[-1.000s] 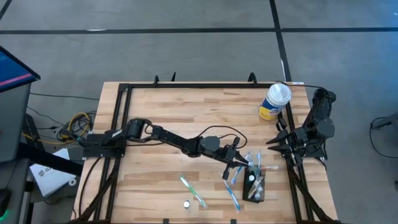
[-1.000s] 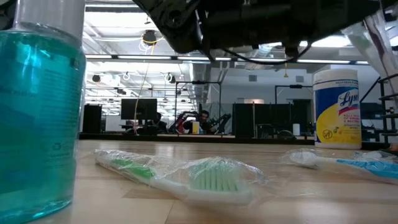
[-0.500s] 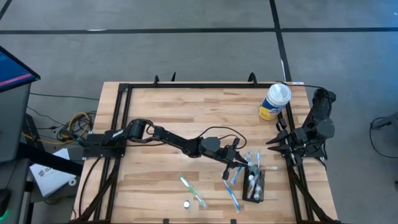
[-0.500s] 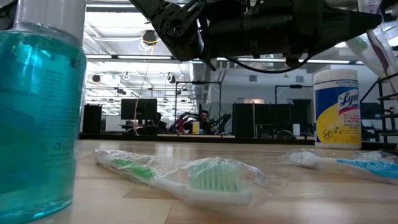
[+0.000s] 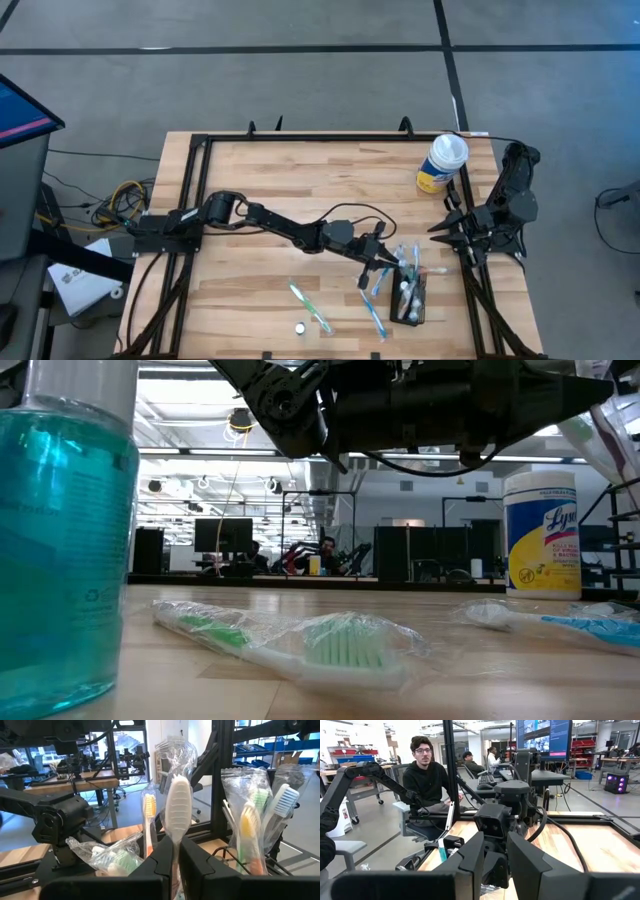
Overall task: Pick & Place toothbrushing station
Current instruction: Put the purple toothbrush into the black wire organizer
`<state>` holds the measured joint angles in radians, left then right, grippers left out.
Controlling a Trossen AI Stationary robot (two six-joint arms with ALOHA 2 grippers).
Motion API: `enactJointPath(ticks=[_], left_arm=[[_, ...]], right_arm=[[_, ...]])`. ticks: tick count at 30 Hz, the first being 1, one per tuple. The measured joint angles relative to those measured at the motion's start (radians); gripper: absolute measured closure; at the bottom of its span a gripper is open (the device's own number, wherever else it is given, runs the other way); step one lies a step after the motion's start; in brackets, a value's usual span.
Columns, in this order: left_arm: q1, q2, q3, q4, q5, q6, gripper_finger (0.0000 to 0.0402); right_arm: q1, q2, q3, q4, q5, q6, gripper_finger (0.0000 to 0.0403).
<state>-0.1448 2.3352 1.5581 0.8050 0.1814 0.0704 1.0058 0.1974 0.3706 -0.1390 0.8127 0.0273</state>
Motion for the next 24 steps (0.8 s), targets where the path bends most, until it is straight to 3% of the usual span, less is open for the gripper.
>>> enactJointPath(ticks=[13,24], left_arm=[[0.0,0.001,0.035,0.005,-0.02,0.0,0.0395],[0.0,0.089,0.11,-0.052,-0.02,-0.008,0.0394]], right_arm=[[0.0,0.0,0.0,-0.011,0.0,-0.006,0.0326],[0.0,0.0,0.0,-0.016,0.0,-0.002,0.0326]])
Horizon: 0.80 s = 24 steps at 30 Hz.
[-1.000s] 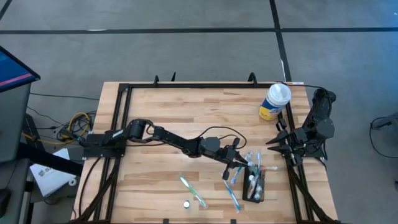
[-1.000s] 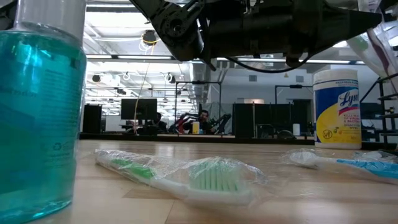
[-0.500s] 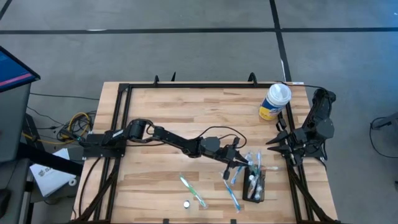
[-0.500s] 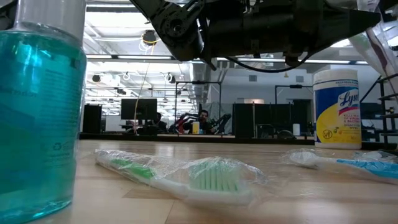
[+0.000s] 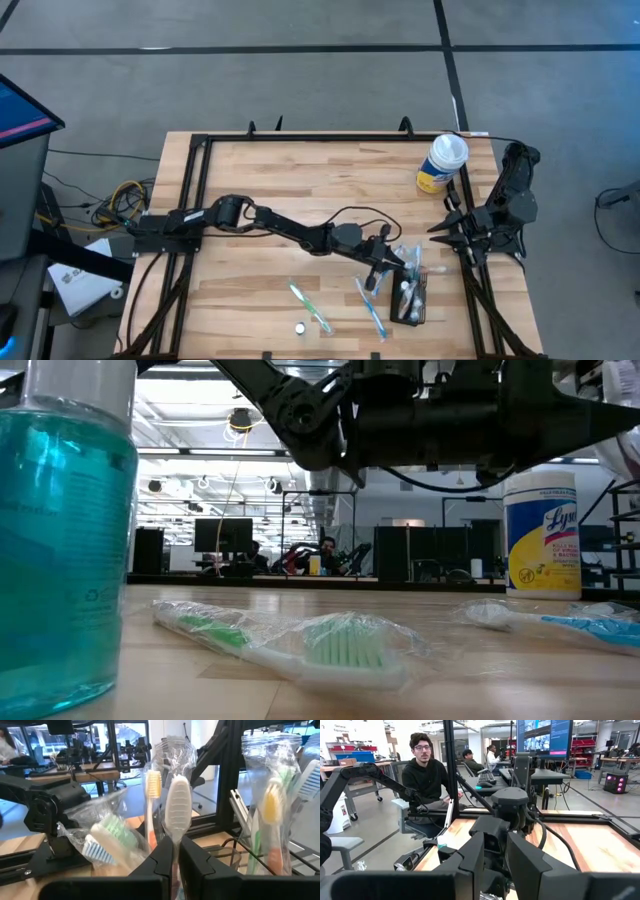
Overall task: Pick & Place toothbrushing station
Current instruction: Put the purple toothbrush into the black wire organizer
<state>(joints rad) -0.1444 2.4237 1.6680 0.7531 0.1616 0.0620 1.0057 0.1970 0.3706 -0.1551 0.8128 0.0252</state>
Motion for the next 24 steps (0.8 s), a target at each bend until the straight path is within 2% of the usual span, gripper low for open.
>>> enactJointPath(ticks=[10,18,24], left_arm=[[0.0,0.0,0.0,-0.019,0.016,0.0,0.0372],[0.0,0.0,0.0,-0.029,0.019,-0.001,0.032],[0.009,-0.001,0.001,-0.097,0.018,-0.1,0.0284]], right_arm=[[0.0,0.0,0.0,-0.018,0.0,0.002,0.0326],[0.0,0.0,0.0,-0.018,0.0,0.002,0.0326],[0.0,0.0,0.0,-0.018,0.0,0.002,0.0326]])
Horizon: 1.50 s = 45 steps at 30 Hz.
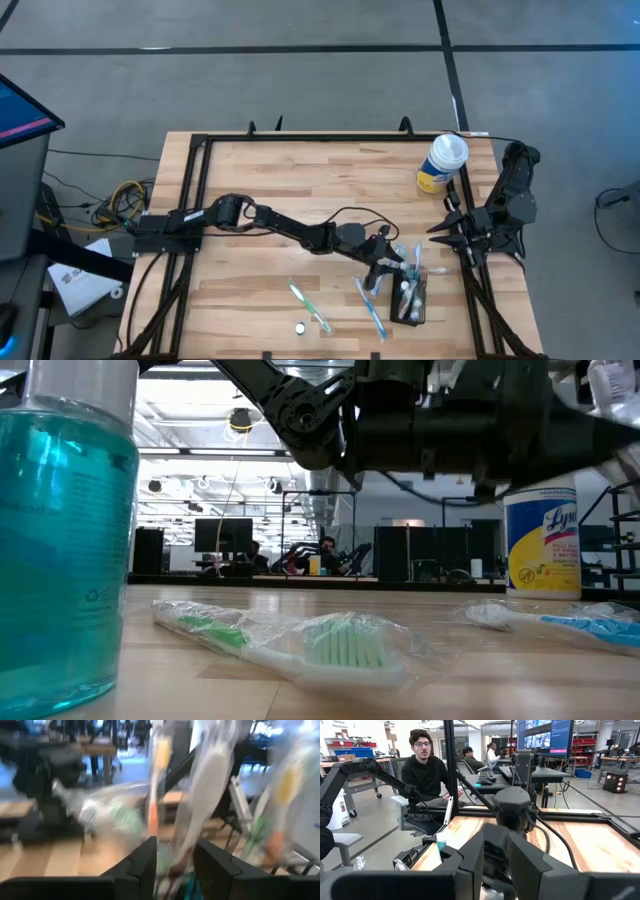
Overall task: Pick & Place toothbrushing station
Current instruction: Put the purple toothbrush into the black wire organizer
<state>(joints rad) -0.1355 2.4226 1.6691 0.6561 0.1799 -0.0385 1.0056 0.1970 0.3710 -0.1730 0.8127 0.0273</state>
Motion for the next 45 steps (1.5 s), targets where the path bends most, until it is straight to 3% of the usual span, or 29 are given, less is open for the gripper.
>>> enactJointPath(ticks=[19,24,33,45], left_arm=[[-0.001,-0.066,0.0,-0.048,0.008,-0.026,0.0261],[-0.004,-0.068,0.0,-0.053,0.008,-0.026,0.0284],[-0.005,-0.067,0.0,-0.084,0.008,-0.02,0.0388],[-0.01,-0.067,0.0,-0.098,0.008,-0.021,0.0382]], right_arm=[[0.0,0.0,0.0,-0.018,0.0,0.026,0.0326],[0.0,0.0,0.0,-0.014,0.0,0.026,0.0326],[0.0,0.0,0.0,-0.014,0.0,0.026,0.0326],[0.0,0.0,0.0,-0.014,0.0,0.026,0.0326]])
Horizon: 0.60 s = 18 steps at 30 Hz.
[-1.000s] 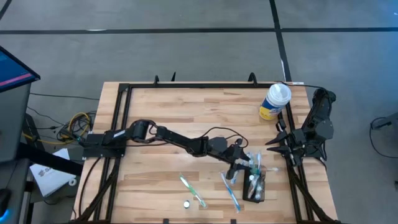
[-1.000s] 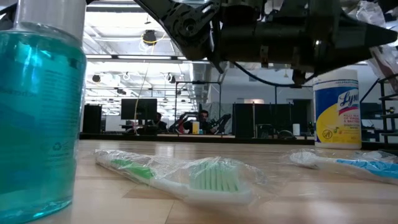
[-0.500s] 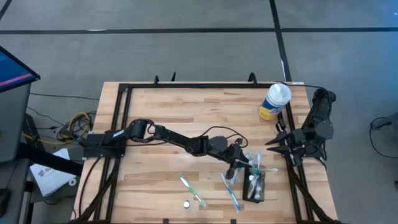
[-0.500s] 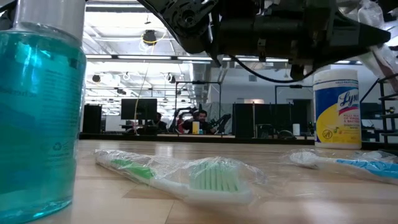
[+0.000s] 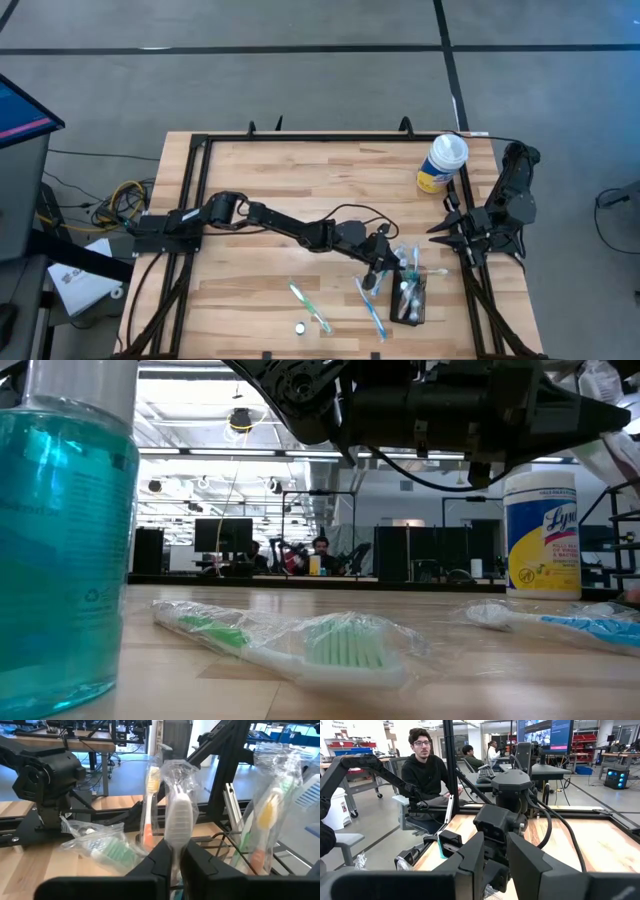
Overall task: Pick & Place toothbrushing station
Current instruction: Put the purple toothbrush into the black wire organizer, then put the green toothbrush into the black wire organizer
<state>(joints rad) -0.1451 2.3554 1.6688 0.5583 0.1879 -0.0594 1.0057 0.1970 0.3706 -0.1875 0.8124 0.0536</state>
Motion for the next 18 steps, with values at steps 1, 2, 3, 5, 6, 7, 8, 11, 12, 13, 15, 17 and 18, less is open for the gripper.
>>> enactJointPath(ticks=[1,2,3,5,6,7,8,11,12,13,15,17,18], left_arm=[[0.0,0.0,0.0,0.0,0.0,0.0,0.0383],[0.0,0.0,0.0,0.0,0.0,-0.001,0.0384],[0.0,-0.001,0.0,0.0,0.0,0.0,0.0384],[0.0,-0.006,0.0,-0.005,0.0,0.001,0.0377],[0.0,-0.008,0.0,-0.003,0.0,0.001,0.0371],[0.0,-0.009,0.0,-0.002,0.0,0.002,0.0364],[0.0,-0.009,0.0,-0.003,0.0,0.002,0.0355],[0.0,-0.009,0.0,-0.006,0.0,0.002,0.0325],[0.0,-0.009,0.0,-0.007,0.0,0.002,0.0316],[0.0,-0.009,0.0,-0.011,0.0,0.002,0.0306],[0.0,-0.009,0.0,-0.019,0.0,0.002,0.0287],[0.0,-0.009,0.0,-0.017,0.0,0.002,0.0269],[0.0,-0.009,0.0,-0.017,0.0,0.002,0.026]], right_arm=[[0.0,0.0,0.0,0.0,0.0,0.0,0.0326],[0.0,0.0,0.0,0.0,0.0,0.0,0.0326],[0.0,0.0,0.0,0.0,0.0,0.0,0.0326],[0.0,0.0,0.0,0.0,0.0,0.0,0.0326],[0.0,0.0,0.0,0.0,0.0,0.0,0.0326],[0.0,0.0,0.0,0.0,0.0,0.0,0.0326],[0.0,0.0,0.0,0.0,0.0,0.0,0.0326],[0.0,0.0,0.0,0.0,0.0,0.0,0.0326],[0.0,0.0,0.0,0.0,0.0,0.0,0.0326],[0.0,0.0,0.0,0.0,0.0,0.0,0.0326],[0.0,0.0,0.0,0.0,0.0,0.0,0.0326],[0.0,0.0,0.0,0.0,0.0,0.0,0.0326],[0.0,0.0,0.0,0.0,0.0,0.0,0.0326]])
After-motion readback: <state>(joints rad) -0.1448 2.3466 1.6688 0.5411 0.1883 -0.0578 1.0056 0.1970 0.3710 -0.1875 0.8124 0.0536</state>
